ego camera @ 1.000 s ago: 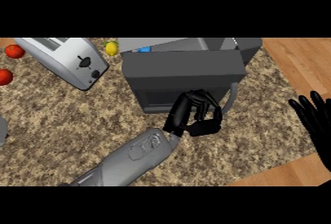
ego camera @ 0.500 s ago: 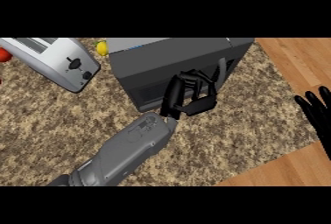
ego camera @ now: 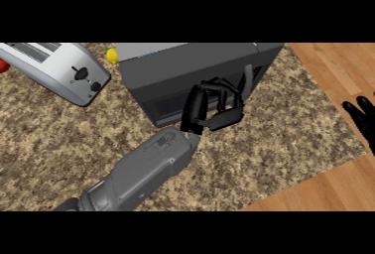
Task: Pick up the milk, place it into the microwave and close the microwave
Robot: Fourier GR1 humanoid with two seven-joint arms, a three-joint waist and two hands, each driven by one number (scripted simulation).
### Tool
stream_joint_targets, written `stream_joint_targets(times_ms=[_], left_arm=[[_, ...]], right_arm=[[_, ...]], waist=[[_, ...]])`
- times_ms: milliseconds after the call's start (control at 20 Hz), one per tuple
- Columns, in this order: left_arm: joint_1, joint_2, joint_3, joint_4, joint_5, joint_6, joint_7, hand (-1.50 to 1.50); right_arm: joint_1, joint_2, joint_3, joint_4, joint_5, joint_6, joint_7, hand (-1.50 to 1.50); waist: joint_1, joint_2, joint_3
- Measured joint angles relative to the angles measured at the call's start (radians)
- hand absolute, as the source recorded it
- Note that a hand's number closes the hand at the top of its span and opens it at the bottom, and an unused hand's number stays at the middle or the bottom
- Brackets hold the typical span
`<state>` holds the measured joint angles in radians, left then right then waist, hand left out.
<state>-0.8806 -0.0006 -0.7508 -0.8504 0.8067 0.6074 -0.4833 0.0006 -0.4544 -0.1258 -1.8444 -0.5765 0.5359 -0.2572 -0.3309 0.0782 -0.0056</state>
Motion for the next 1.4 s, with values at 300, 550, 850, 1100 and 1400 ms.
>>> stream_joint_targets(times_ms=[300, 550, 850, 1100, 1400], left_arm=[[-0.001, 0.000, -0.003, 0.011, 0.032, -0.005, -0.056, 1.50], [0.000, 0.000, -0.004, 0.020, 0.055, 0.000, -0.096, 1.50], [-0.001, 0.000, -0.008, 0.029, 0.078, 0.002, -0.134, 1.50], [-0.004, 0.000, -0.015, 0.037, 0.094, 0.002, -0.164, 1.50], [-0.007, 0.000, -0.022, 0.044, 0.115, -0.001, -0.194, 1.50]], right_arm=[[-0.013, -0.011, -0.006, -0.011, -0.037, -0.003, 0.023, -1.50], [-0.023, -0.029, -0.016, -0.020, -0.064, -0.002, 0.042, -1.50], [-0.034, -0.042, -0.026, -0.029, -0.095, -0.009, 0.062, -1.50], [-0.041, -0.061, -0.039, -0.029, -0.119, -0.010, 0.080, -1.50], [-0.050, -0.076, -0.050, -0.031, -0.147, -0.013, 0.097, -1.50]], waist=[[-0.007, 0.002, 0.002], [-0.016, 0.002, 0.003], [-0.021, 0.003, 0.004], [-0.023, 0.004, 0.004], [-0.024, 0.006, 0.005]])
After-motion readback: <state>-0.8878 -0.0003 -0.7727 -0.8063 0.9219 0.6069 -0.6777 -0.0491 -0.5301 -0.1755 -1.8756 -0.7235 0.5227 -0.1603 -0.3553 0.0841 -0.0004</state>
